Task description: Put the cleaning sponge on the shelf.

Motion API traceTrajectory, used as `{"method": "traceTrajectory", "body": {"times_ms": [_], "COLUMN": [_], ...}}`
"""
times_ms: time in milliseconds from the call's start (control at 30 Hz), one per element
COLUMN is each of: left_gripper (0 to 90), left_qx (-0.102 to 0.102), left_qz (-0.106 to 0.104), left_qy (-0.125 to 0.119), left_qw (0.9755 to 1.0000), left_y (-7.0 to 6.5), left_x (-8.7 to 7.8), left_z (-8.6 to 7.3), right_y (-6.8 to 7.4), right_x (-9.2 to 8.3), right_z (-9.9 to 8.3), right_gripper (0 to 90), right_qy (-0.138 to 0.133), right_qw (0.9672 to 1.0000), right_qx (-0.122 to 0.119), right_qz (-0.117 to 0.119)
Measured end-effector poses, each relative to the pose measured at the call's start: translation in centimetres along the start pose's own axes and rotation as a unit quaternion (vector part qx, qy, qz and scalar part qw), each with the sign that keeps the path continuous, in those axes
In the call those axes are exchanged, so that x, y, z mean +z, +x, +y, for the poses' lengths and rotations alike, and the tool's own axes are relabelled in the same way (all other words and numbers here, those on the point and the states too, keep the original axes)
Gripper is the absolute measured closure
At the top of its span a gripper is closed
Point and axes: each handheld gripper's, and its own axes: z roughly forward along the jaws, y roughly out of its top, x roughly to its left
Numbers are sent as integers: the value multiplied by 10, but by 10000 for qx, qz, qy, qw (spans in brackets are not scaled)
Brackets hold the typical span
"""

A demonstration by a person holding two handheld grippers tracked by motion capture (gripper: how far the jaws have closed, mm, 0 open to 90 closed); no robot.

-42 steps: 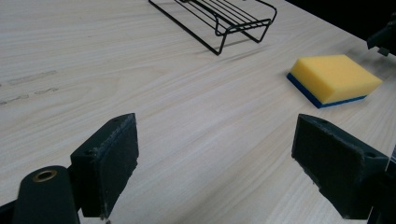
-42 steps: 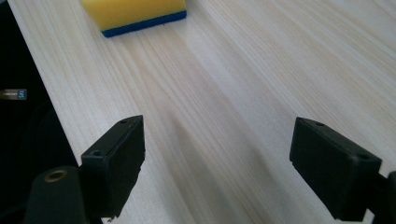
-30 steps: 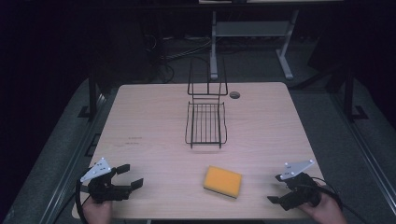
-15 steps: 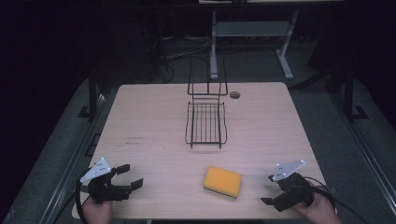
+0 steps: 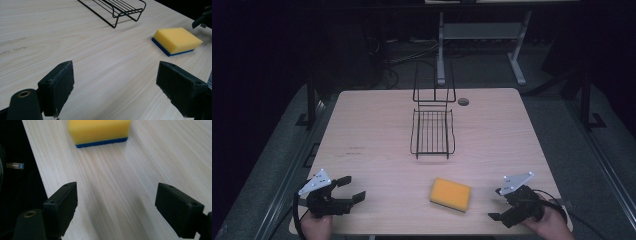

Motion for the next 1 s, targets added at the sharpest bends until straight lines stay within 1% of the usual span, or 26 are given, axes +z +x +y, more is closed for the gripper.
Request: {"method": "traceTrajectory", "body": {"times_ms": [167, 367, 467, 533, 633, 667, 700, 800, 933, 1000], "left_gripper": [140, 141, 140, 141, 141, 141, 140, 141, 140, 141], "left_qx": [-4, -11, -42, -41, -23, -23, -49, -35, -36, -50], "left_qz": [5, 25, 40, 41, 33, 38, 42, 42, 41, 45], "left_qy": [5, 4, -20, -18, -1, 2, -15, -3, -6, -12], "left_qw": [10000, 10000, 10000, 10000, 10000, 10000, 10000, 10000, 10000, 10000], "left_y": [0, 0, 1, 1, 1, 1, 1, 1, 1, 2], "left_x": [0, -1, -1, -1, -1, -1, -1, -2, -2, -2], "left_z": [0, 0, -1, -1, -1, -1, -1, -1, -1, -1], "right_y": [1, 3, 6, 7, 7, 7, 8, 8, 8, 9], "right_x": [1, 2, 0, 0, 1, 1, 0, 0, 1, 1], "right_z": [3, 8, 14, 18, 24, 24, 28, 32, 38, 43], "right_gripper": [177, 178, 178, 178, 178, 178, 178, 178, 178, 178], "right_qy": [-1, 61, 25, 22, 85, 85, 87, 76, 129, 145], "right_qw": [10000, 9999, 9997, 9996, 9992, 9992, 9990, 9988, 9983, 9979], "right_qx": [-24, -137, -257, -287, -381, -381, -422, -470, -553, -627], "right_qz": [29, 5, 26, 50, 58, 58, 69, 84, 91, 108]}}
